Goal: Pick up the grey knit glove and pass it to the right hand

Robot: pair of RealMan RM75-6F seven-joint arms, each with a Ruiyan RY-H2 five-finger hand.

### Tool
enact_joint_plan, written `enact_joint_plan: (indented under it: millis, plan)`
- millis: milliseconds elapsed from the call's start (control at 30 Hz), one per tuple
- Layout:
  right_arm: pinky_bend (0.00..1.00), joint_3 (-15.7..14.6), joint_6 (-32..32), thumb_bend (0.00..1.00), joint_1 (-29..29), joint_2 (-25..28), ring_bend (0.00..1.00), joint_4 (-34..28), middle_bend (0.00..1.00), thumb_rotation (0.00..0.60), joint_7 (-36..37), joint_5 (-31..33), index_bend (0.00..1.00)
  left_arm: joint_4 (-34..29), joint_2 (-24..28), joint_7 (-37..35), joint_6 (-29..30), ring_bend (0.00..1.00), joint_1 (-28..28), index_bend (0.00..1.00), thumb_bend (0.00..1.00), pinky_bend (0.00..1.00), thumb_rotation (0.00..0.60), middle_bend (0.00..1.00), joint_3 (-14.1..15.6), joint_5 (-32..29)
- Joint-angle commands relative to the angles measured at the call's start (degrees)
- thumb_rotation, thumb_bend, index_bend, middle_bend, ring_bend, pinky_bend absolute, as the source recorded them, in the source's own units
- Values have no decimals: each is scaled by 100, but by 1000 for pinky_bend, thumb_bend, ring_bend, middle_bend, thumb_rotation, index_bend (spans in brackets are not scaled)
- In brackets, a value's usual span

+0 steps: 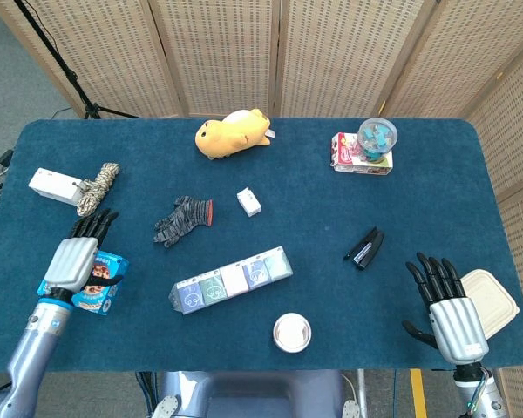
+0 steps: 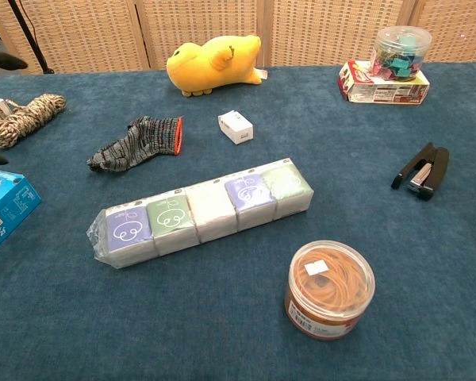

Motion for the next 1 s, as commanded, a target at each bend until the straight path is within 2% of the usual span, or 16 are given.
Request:
enact_joint_plan:
  millis: [33, 167, 267, 467, 1000]
  plan:
    - [0, 11, -45, 0, 11, 17, 0, 17, 0, 600, 57, 55, 0, 476, -811, 927, -440, 0, -899, 0, 0, 0, 600, 0, -598, -1272]
    - [0, 28, -54, 0, 10, 46, 0, 23, 0, 600, 129, 104, 0, 1083, -1332, 1328, -509, 0, -1372, 0, 0, 0, 600, 0, -800, -1880]
    - [0, 43, -51, 0, 12, 68, 0, 14, 0, 600, 185, 129, 0, 1512, -1602, 1604, -682, 0, -1667, 0, 0, 0, 600, 0, -827, -2282]
    - [0, 79, -43, 0, -2, 140, 0, -4, 0, 600, 348, 225, 0, 2378, -2024, 1624, -1257, 0, -2070, 0, 0, 0, 600, 0, -830, -2743]
    - [0, 212, -245, 0, 59, 188, 0, 72, 0, 600, 566, 582, 0, 4018, -2960, 1421, -1860, 0, -2636, 0, 0, 0, 600, 0, -781, -2931]
